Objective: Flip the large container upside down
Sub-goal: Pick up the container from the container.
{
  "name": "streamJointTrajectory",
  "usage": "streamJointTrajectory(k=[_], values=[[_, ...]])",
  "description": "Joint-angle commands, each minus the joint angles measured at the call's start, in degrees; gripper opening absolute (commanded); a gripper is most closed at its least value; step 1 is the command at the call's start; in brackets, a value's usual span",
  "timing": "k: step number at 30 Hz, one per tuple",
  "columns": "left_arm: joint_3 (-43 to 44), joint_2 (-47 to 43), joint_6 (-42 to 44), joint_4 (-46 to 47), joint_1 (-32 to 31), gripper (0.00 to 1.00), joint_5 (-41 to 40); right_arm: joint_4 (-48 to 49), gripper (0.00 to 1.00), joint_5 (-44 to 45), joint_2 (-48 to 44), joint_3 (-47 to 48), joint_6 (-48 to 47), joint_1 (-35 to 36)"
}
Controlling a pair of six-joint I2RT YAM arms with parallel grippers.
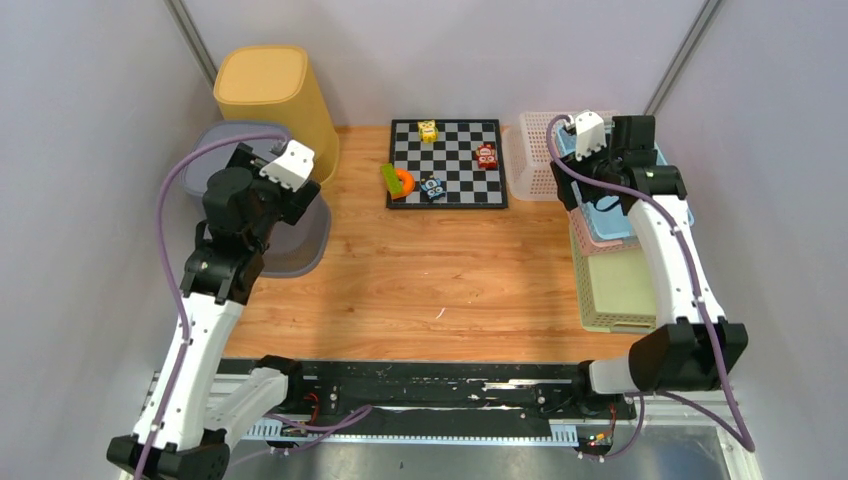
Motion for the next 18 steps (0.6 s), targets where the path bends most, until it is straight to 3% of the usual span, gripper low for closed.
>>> streamJointTrajectory(k=[1,6,12,18], values=[[2.87,-4.2,-5.33,-4.19,0.04,1.0,19.55,0.87,0.78,-2.24,3.84,1.1,2.02,-1.25],[0.53,-6.62,-7.78,-6.61,-0.03,1.0,33.49,2.92,0.72,-1.06,8.05,1.92,4.08,-2.83],[-3.15,-8.31,-7.67,-7.13,-0.03,1.0,38.18,3.89,0.64,-0.12,11.16,3.19,5.1,-4.08],[-4.65,-8.83,-7.09,-7.72,-0.03,1.0,39.51,4.31,0.37,-0.16,13.24,3.88,5.44,-4.81]])
